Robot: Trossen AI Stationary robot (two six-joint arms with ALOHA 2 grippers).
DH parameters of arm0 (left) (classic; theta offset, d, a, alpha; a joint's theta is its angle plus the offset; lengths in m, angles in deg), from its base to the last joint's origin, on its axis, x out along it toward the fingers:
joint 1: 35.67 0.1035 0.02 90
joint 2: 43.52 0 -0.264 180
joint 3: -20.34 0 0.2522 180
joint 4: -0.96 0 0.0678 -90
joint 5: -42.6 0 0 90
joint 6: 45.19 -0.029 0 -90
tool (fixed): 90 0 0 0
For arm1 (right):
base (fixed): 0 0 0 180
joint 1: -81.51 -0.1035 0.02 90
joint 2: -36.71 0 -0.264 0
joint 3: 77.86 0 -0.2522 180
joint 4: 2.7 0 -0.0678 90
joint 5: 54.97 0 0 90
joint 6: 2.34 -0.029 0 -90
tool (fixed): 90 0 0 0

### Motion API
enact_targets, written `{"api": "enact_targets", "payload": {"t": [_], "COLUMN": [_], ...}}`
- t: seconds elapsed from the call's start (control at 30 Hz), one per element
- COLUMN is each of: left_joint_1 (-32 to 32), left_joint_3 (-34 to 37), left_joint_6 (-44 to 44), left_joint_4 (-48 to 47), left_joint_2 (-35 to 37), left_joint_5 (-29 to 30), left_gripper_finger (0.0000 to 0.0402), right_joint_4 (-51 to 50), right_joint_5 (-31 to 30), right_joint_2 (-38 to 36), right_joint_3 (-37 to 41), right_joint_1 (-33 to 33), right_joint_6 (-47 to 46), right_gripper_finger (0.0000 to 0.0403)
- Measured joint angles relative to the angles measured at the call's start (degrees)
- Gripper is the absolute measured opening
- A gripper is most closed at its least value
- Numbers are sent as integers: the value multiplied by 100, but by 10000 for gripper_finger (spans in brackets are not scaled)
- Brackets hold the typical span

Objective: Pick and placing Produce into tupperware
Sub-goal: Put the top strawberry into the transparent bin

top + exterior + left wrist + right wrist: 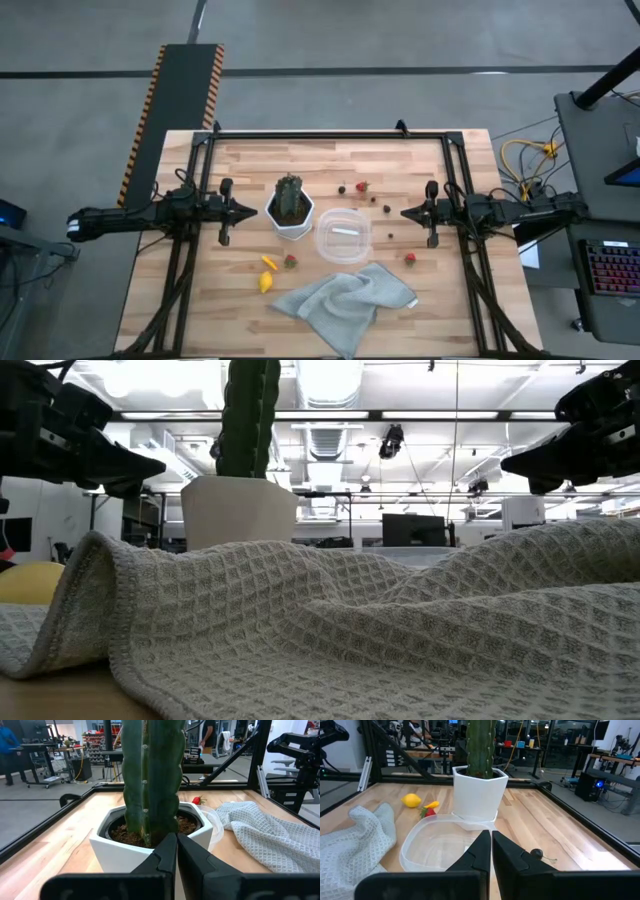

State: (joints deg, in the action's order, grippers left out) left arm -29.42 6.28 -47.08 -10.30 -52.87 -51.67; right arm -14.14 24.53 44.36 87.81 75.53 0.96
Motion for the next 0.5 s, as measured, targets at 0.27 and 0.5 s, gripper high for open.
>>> {"api": "enact_targets", "payload": {"t": [0.27, 0.5], "left_joint_1": [0, -1], "left_joint_3": [0, 0], "left_joint_6": [0, 0], "left_joint_4": [0, 4], "left_joint_2": [0, 0], "left_joint_5": [0, 1], "left_gripper_finger": [0, 0], "right_joint_4": [5, 7], "right_joint_5": [0, 1], "right_joint_2": [2, 0], "right_joint_3": [0, 2], "right_joint_1": [0, 0], "right_joint_6": [-586, -585], "right_gripper_finger": [9, 9]}}
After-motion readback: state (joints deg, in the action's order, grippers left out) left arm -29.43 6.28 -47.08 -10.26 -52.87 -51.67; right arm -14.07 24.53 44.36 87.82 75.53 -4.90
